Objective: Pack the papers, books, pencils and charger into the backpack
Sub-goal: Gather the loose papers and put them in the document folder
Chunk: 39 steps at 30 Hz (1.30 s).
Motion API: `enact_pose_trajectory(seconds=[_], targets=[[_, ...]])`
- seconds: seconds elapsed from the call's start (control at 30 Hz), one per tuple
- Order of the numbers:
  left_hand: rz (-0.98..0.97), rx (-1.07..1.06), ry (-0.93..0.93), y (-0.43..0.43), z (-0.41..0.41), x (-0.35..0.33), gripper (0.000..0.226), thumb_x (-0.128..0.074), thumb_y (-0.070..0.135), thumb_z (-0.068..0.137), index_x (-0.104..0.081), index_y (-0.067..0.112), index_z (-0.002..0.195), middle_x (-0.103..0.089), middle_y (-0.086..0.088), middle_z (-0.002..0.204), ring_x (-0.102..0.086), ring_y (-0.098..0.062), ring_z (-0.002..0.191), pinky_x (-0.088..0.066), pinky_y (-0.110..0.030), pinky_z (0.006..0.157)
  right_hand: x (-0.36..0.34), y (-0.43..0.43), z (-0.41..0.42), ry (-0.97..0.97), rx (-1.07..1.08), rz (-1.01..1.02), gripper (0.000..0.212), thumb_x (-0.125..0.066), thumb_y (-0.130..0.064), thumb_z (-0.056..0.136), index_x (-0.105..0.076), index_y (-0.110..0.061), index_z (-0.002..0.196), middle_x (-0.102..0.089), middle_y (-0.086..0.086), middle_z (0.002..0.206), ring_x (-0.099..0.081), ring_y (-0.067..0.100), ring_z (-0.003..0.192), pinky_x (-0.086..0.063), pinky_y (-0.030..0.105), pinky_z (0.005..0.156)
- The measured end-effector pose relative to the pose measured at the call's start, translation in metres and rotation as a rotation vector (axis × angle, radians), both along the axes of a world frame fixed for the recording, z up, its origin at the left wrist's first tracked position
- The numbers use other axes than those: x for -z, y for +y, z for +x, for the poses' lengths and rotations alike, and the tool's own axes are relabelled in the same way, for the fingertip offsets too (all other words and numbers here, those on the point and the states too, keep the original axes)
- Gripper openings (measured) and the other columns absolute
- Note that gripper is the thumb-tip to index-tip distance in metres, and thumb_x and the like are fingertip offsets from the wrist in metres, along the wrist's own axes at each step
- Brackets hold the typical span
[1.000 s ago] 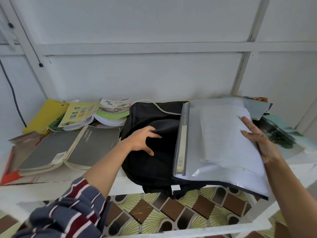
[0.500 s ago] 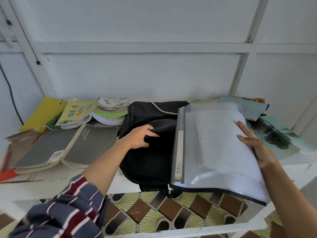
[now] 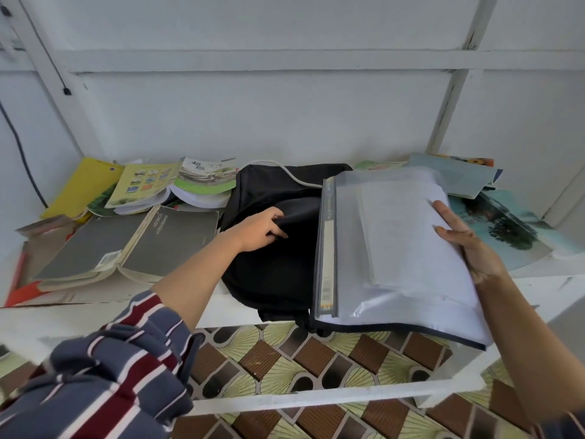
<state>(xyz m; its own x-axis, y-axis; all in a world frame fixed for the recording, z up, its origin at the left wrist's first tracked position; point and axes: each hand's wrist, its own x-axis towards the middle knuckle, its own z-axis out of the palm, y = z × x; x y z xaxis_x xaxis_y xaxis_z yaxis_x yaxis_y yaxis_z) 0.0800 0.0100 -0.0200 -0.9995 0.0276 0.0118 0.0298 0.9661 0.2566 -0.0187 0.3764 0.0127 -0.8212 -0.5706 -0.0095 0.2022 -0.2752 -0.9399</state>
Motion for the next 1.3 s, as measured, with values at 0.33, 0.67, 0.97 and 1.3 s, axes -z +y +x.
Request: enact_pose_trajectory(seconds=[0.33, 0.67, 0.97, 1.3], targets=[[-0.048, -0.051, -0.147, 0.0, 0.0, -0.013, 0.049, -0.065, 0.019, 0.086, -0.051, 0.014, 0.133, -0.017, -0.008, 0.152, -0.027, -0.027, 0.137, -0.021, -0.035, 0.115, -0.001, 0.001, 0.033, -0.041, -0.026, -0.046, 0.047, -0.058, -0.005, 0.068, -0.064, -0.028, 0.108, -0.07, -0.015, 0.101, -0.068, 0.006, 0.089, -0.054, 0.019, 0.068], [0.0, -0.06, -0.126, -0.005, -0.008, -0.036, 0.049, -0.068, 0.025, 0.084, -0.054, 0.019, 0.131, -0.025, -0.007, 0.146, -0.03, -0.024, 0.134, -0.02, -0.029, 0.111, 0.029, 0.015, 0.064, -0.099, -0.19, -0.002, 0.07, -0.092, -0.025, 0.028, -0.074, -0.034, 0.095, -0.071, -0.008, 0.106, -0.069, 0.011, 0.09, -0.055, 0.021, 0.068], [0.072, -0.088, -0.115, -0.006, -0.01, -0.044, 0.048, -0.066, 0.024, 0.086, -0.053, 0.015, 0.132, -0.024, -0.004, 0.149, -0.031, -0.023, 0.133, -0.022, -0.025, 0.106, 0.038, -0.014, 0.07, -0.221, -0.239, 0.162, 0.052, -0.058, 0.004, 0.068, -0.06, -0.025, 0.111, -0.073, -0.003, 0.095, -0.07, 0.012, 0.079, -0.055, 0.02, 0.064], [0.099, -0.085, -0.113, -0.006, -0.007, -0.041, 0.049, -0.068, 0.024, 0.084, -0.055, 0.013, 0.13, -0.027, -0.004, 0.145, -0.034, -0.021, 0.131, -0.022, -0.022, 0.105, 0.026, -0.072, 0.055, -0.203, -0.343, 0.514, 0.051, -0.053, 0.003, 0.086, -0.051, -0.025, 0.128, -0.067, 0.002, 0.099, -0.067, 0.018, 0.078, -0.057, 0.026, 0.061]])
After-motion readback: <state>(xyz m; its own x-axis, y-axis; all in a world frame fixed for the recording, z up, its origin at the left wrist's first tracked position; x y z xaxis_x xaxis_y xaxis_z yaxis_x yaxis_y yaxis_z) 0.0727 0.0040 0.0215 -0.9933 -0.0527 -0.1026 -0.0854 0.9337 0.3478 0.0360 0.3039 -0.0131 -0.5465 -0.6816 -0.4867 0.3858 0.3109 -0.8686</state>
